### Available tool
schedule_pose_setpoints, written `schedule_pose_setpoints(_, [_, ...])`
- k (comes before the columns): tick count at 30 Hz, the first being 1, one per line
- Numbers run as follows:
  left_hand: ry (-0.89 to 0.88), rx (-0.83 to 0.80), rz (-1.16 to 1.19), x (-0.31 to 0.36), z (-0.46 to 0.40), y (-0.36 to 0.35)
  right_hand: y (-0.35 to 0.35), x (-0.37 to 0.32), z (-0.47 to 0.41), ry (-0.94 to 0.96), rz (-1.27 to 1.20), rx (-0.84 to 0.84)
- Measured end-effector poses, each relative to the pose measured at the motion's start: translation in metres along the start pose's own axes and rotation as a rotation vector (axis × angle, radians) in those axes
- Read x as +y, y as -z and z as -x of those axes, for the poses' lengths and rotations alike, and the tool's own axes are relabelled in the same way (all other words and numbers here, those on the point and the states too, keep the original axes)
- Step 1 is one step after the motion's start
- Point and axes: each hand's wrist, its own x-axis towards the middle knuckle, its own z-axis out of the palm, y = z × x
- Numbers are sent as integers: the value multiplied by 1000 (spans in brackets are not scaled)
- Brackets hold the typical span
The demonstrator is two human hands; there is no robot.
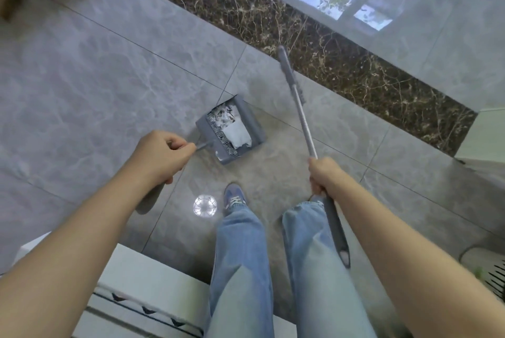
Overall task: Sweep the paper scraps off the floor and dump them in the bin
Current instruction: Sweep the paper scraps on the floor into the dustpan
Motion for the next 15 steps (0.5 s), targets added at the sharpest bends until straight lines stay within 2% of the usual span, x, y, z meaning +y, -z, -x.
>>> schedule_pose_setpoints(4, [21, 52, 20, -20, -15, 3, 4, -104, -44, -51, 178, 85])
schedule_pose_setpoints(7, [41, 95, 44, -25, -28, 2, -8, -144, -59, -78, 253, 54])
schedule_pose_setpoints(9, [54, 105, 45, -21, -38, 5, -23, -143, -52, -11, 286, -31])
schedule_pose_setpoints(12, [70, 79, 36, -12, -43, 19, -40, -110, -30, -54, 363, -141])
schedule_pose_setpoints(15, [24, -36, -81, -13, -36, 42, -44, -63, -2, -67, 234, -138])
